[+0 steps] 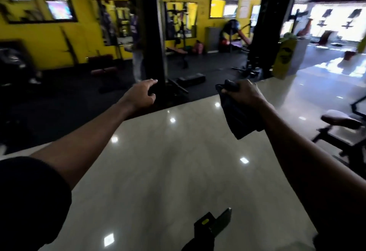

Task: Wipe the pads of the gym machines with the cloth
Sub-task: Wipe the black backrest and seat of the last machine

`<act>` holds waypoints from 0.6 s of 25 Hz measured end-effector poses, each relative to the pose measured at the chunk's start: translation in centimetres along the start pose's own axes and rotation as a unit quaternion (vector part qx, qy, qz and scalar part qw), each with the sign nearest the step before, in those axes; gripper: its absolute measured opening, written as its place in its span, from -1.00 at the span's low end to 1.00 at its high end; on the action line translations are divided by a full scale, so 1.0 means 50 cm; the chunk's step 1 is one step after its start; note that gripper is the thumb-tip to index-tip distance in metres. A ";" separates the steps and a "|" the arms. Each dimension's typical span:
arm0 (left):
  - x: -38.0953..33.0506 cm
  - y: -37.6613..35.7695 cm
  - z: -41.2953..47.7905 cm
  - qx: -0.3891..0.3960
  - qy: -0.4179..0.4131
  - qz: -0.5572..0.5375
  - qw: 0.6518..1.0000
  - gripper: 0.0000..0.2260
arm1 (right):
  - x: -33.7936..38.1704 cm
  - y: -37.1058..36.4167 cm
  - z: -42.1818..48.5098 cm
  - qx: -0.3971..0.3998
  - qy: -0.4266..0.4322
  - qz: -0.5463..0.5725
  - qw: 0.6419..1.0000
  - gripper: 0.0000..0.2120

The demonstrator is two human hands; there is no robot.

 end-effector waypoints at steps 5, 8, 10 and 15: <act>0.172 0.114 -0.138 -0.029 0.112 0.053 0.992 -0.45 | 0.172 -0.168 0.056 0.068 0.090 0.043 0.993 -0.73; 0.276 0.174 -0.223 -0.047 0.171 0.074 0.981 -0.45 | 0.292 -0.276 0.069 0.112 0.157 0.053 0.980 -0.73; 0.329 0.205 -0.275 -0.060 0.196 0.087 0.975 -0.48 | 0.365 -0.340 0.069 0.137 0.176 0.065 0.973 -0.70; 0.473 0.269 -0.410 -0.062 0.264 0.118 0.955 -0.53 | 0.545 -0.515 0.048 0.201 0.246 0.084 0.945 -0.69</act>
Point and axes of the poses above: each hand's wrist, its own z-axis towards the middle knuckle, its own y-axis out of the back of the hand, x = y × z, the point moved 1 cm from there along z, towards the middle knuckle, and after that the axes turned 9 degrees about z, right-handed, at the moved point
